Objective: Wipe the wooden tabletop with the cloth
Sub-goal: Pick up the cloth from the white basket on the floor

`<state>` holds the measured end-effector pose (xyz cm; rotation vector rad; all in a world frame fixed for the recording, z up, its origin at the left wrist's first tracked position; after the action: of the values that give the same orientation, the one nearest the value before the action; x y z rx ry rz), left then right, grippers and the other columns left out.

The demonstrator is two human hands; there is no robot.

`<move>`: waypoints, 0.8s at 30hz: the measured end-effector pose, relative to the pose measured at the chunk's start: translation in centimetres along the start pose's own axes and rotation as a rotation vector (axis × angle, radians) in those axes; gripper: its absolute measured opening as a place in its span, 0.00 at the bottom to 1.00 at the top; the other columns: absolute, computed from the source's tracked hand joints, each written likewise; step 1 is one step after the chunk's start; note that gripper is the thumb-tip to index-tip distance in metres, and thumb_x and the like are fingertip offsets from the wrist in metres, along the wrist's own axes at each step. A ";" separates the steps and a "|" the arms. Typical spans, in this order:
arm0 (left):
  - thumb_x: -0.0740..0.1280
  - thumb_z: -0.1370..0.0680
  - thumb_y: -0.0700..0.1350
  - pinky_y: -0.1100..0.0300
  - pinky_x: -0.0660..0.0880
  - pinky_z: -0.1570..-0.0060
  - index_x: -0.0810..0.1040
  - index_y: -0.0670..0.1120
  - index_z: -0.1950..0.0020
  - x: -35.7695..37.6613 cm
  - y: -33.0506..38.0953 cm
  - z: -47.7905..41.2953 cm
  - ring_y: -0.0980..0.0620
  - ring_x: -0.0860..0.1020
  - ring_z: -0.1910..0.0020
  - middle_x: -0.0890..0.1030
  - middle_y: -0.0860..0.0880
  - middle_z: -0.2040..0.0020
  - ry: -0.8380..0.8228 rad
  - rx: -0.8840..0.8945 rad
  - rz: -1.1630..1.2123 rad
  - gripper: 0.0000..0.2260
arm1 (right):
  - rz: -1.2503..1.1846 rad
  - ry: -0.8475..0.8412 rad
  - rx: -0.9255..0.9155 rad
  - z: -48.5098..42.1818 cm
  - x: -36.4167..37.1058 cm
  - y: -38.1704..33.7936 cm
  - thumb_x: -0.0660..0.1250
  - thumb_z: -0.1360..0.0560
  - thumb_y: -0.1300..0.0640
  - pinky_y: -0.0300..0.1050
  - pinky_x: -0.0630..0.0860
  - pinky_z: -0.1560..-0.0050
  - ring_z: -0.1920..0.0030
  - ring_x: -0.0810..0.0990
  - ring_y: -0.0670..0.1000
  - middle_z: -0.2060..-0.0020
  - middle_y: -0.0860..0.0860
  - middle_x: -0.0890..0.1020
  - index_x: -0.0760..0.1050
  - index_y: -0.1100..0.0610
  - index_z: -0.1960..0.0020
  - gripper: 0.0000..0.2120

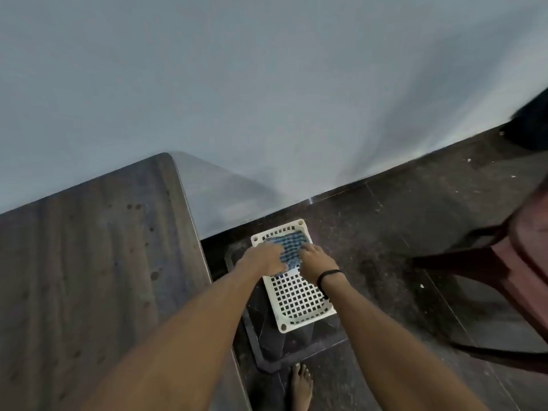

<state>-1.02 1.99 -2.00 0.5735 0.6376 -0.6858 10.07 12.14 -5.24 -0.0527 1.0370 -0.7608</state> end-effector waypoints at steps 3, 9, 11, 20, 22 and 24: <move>0.66 0.22 0.58 0.47 0.77 0.41 0.74 0.51 0.33 0.5 -0.5 -1.0 0.47 0.78 0.43 0.78 0.50 0.40 -0.013 -0.040 -0.001 0.21 | 0.031 0.012 -0.071 -3.2 -0.3 0.4 0.57 0.18 0.62 0.55 0.65 0.25 0.22 0.60 0.56 0.21 0.53 0.62 0.65 0.57 0.23 0.23; 0.67 0.23 0.59 0.43 0.73 0.37 0.74 0.53 0.35 0.7 -2.5 -1.7 0.46 0.77 0.41 0.78 0.50 0.37 -0.009 -0.097 0.008 0.19 | 0.101 -0.043 -0.036 -6.7 0.6 0.3 0.60 0.19 0.61 0.61 0.65 0.26 0.20 0.55 0.54 0.20 0.52 0.59 0.57 0.55 0.20 0.29; 0.67 0.22 0.57 0.43 0.72 0.36 0.74 0.53 0.34 0.5 -2.7 -1.7 0.45 0.77 0.40 0.77 0.49 0.37 0.010 -0.105 0.016 0.19 | 0.140 -0.017 -0.016 -7.1 1.4 0.3 0.62 0.19 0.58 0.62 0.67 0.28 0.22 0.57 0.55 0.22 0.53 0.61 0.57 0.55 0.21 0.29; 0.66 0.22 0.53 0.40 0.69 0.34 0.72 0.48 0.31 -0.1 -1.1 -0.7 0.41 0.73 0.35 0.74 0.45 0.34 0.017 -0.106 0.014 0.21 | 0.047 0.090 0.114 -6.1 2.3 -0.1 0.65 0.22 0.54 0.58 0.74 0.37 0.38 0.74 0.58 0.39 0.56 0.74 0.74 0.57 0.41 0.12; 0.66 0.22 0.52 0.42 0.68 0.34 0.73 0.49 0.32 -0.9 -0.8 -0.1 0.42 0.72 0.34 0.75 0.45 0.34 0.053 -0.075 0.012 0.19 | -0.187 0.084 0.173 -4.6 1.7 -0.2 0.66 0.24 0.58 0.55 0.79 0.46 0.48 0.79 0.57 0.48 0.55 0.79 0.74 0.58 0.48 0.06; 0.65 0.22 0.52 0.43 0.66 0.33 0.74 0.51 0.31 -2.4 -0.7 0.7 0.43 0.69 0.31 0.76 0.46 0.34 0.147 -0.020 -0.003 0.19 | -0.378 0.117 0.213 -2.7 0.8 -0.5 0.66 0.25 0.60 0.50 0.77 0.56 0.57 0.78 0.55 0.57 0.55 0.80 0.72 0.58 0.51 0.04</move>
<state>-2.71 2.06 -0.07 0.6087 0.7818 -0.6428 7.88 12.12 -7.12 -0.0210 1.0643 -1.2271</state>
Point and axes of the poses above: each hand's wrist, its own z-axis away from the middle knuckle, its own x-axis out of the palm, y = z × x, the point moved 3 cm from there along -z, towards the middle knuckle
